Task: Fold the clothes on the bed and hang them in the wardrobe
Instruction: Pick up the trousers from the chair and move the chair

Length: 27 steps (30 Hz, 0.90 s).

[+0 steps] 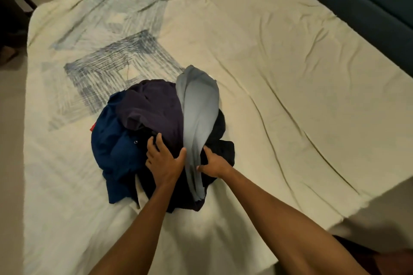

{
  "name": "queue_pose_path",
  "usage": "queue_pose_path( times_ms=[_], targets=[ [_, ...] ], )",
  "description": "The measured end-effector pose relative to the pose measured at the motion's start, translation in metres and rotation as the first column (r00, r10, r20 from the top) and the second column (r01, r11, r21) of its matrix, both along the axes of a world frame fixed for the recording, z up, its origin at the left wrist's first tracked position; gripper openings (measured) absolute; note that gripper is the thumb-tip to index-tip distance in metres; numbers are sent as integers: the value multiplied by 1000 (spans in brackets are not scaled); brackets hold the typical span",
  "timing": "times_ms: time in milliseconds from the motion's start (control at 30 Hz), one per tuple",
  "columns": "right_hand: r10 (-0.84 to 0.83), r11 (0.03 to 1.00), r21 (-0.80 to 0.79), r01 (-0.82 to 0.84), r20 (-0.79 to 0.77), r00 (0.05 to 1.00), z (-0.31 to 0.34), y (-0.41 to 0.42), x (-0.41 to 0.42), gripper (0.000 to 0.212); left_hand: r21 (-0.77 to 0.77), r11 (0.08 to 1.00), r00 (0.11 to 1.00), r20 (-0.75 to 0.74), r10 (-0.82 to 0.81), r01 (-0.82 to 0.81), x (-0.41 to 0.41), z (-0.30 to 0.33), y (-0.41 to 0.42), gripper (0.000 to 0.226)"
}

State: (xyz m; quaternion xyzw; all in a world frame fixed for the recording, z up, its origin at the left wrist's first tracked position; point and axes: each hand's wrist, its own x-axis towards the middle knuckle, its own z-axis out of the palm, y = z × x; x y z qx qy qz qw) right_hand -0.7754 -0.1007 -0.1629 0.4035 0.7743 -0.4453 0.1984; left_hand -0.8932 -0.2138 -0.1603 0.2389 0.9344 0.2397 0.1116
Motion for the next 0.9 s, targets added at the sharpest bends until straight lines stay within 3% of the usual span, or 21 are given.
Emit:
queue_pose_path(
  times_ms=[233,400,533,700,900],
  targets=[
    [-165,979,121,164,-5,986,19,9,105,89,-22,960,952,-126,-280,280,57,18,4,72],
    [-368,920,152,360,26,929,29,11,224,85,-18,861,858,-79,-508,508,142,32,33,71],
    [-542,828,178,532,13,840,43,8,332,82,56,722,724,-65,-687,690,235,39,60,79],
    [-744,645,232,728,-31,668,52,-11,477,77,86,510,514,-22,-858,856,371,49,85,82],
    [-869,469,263,843,-32,493,58,-57,633,75,-59,234,237,54,-970,970,524,61,90,80]
  ],
)
